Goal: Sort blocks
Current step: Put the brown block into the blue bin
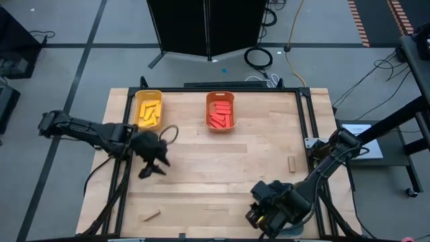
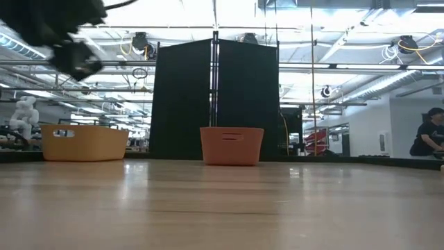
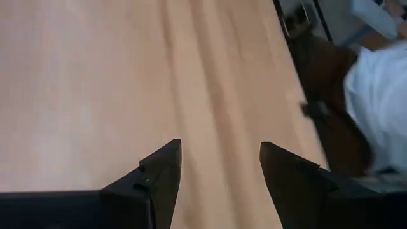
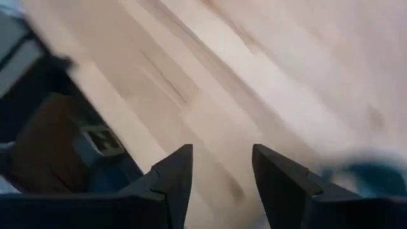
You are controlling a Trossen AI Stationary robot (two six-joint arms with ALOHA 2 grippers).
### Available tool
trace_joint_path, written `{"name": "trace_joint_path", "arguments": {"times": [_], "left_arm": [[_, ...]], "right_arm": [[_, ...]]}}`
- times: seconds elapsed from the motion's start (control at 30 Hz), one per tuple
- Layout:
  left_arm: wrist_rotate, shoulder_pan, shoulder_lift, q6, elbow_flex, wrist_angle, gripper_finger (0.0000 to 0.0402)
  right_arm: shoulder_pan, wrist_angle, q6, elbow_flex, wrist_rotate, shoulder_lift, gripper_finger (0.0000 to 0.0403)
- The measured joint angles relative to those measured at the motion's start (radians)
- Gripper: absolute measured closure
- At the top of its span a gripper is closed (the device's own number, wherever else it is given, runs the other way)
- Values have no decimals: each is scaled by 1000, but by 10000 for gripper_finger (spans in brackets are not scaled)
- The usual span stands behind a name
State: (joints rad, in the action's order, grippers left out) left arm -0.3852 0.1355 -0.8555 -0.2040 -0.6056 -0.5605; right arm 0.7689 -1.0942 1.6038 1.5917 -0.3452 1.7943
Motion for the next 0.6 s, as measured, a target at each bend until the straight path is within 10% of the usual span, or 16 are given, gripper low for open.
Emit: {"name": "trace_joint_path", "arguments": {"times": [0.3, 0.6], "left_arm": [[253, 568, -43, -655, 1, 199, 192], [521, 891, -443, -1042, -72, 319, 192]], "right_arm": [[-43, 213, -587, 0, -326, 3, 248], [-84, 235, -737, 0, -367, 4, 248]]}}
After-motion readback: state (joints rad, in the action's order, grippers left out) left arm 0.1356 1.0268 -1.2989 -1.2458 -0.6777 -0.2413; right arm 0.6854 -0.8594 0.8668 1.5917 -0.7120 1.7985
